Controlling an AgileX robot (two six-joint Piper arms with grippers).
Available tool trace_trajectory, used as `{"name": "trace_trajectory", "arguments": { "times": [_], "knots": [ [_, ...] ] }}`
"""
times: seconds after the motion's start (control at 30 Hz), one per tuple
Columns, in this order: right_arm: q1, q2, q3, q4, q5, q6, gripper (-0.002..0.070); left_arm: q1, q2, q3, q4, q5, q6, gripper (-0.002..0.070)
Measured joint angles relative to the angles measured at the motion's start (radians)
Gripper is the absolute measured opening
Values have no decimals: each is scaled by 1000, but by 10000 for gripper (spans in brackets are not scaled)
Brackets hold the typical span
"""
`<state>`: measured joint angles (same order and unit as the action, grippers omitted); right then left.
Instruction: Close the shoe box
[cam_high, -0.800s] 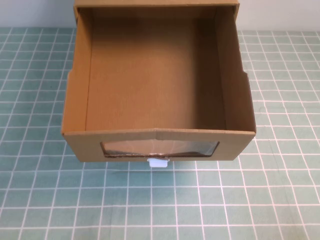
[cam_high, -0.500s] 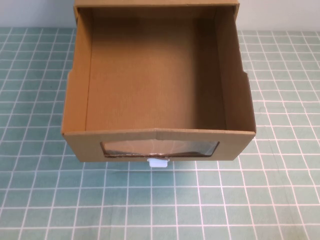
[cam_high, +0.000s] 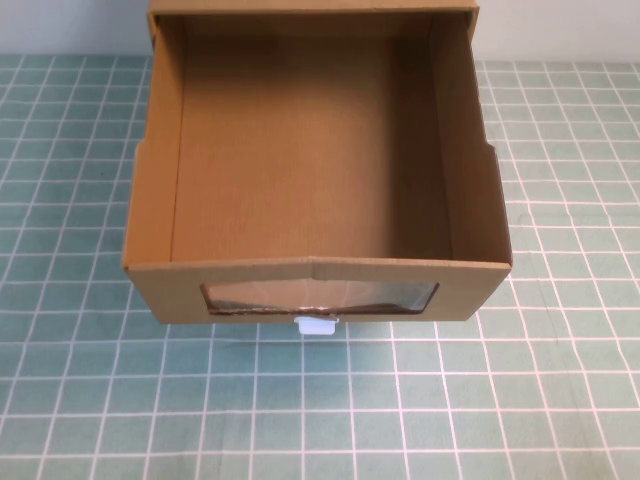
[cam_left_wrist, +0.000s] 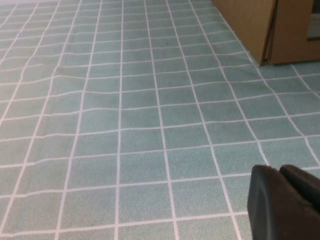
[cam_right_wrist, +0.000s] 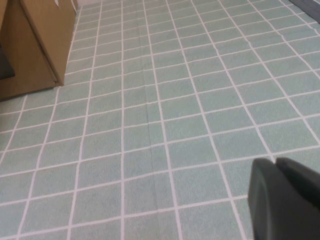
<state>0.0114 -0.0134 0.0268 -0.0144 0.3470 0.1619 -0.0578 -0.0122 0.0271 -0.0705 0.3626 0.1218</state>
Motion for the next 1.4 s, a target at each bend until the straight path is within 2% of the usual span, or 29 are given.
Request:
{"name": "trace_trajectory", "arguments": {
  "times": [0.83, 0.93, 1.1, 1.17, 1.3, 1.4],
  "knots": [
    [0, 0, 0, 0, 0, 0, -11, 0, 0, 0, 19, -20, 0, -5],
    [0, 0, 0, 0, 0, 0, -11, 0, 0, 0, -50, -38, -16, -5],
    [0, 0, 0, 0, 0, 0, -11, 0, 0, 0, -326, -167, -138, -5],
    [0, 0, 0, 0, 0, 0, -11, 0, 0, 0, -388, -223, -155, -5],
    [0, 0, 0, 0, 0, 0, -11, 0, 0, 0, -431, -290, -161, -5],
    [0, 0, 0, 0, 0, 0, -11, 0, 6, -36, -437, -211, -167, -5]
  ]
}}
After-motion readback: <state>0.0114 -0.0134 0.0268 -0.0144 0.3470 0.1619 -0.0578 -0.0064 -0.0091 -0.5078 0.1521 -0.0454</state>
